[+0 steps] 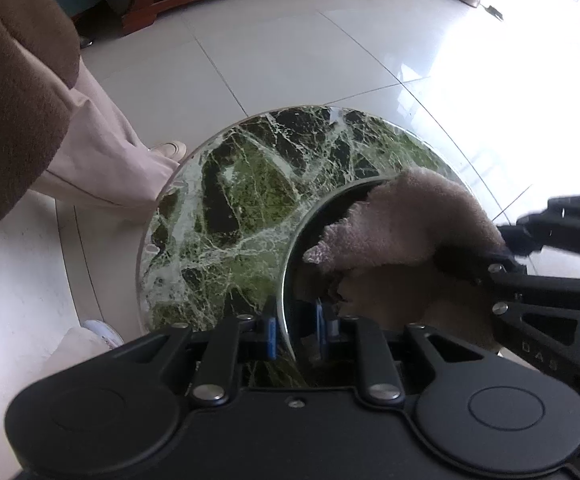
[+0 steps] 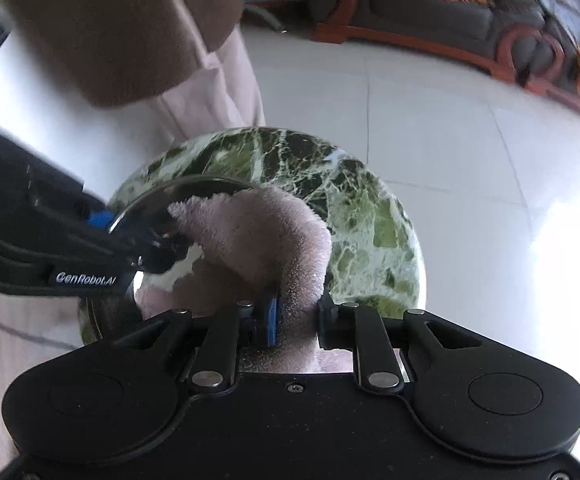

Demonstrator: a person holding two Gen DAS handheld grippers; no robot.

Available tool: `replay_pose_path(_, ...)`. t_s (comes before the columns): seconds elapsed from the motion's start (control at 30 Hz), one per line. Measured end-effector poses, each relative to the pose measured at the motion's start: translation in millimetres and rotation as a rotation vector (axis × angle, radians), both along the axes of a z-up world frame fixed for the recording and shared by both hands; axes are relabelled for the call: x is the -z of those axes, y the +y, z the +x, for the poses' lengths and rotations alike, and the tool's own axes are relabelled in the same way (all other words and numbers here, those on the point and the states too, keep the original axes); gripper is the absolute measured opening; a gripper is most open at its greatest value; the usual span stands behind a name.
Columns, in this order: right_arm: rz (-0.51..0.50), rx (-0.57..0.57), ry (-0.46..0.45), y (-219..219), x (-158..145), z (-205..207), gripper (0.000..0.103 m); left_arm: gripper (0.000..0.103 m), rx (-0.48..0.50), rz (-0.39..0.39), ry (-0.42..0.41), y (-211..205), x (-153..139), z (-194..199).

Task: Clean bowl
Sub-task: 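Rub pink towel around bowl inner wall with right gripper while left gripper holds rim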

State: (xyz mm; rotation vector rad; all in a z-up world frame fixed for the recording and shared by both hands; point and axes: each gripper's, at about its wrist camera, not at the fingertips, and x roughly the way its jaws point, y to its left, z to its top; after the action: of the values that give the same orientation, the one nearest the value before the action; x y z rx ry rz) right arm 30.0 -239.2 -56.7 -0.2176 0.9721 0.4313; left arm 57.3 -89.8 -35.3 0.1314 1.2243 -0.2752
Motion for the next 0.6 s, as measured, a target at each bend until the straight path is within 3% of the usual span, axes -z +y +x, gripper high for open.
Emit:
replay_pose_path(0.17, -0.031, -0.065, -0.079, 12, -16, 15, 0.018, 0.018, 0.0, 0.006, 0.002, -1, -1, -1)
replay_pose_path(0.33, 0.022, -0.005, -0.026, 2, -9, 19, 0.018, 0.018, -0.01, 0.003, -0.006, -1, -1, 0)
replay_pose_path(0.47, 0.037, 0.039, 0.023, -8, -2, -4, 0.02, 0.017, -0.014, -0.006, -0.009, -1, -1, 1)
replay_pose_path(0.6, -0.057, -0.015, -0.028, 7, -8, -9, 0.02, 0.018, 0.002, 0.003, -0.01, -2, -1, 0)
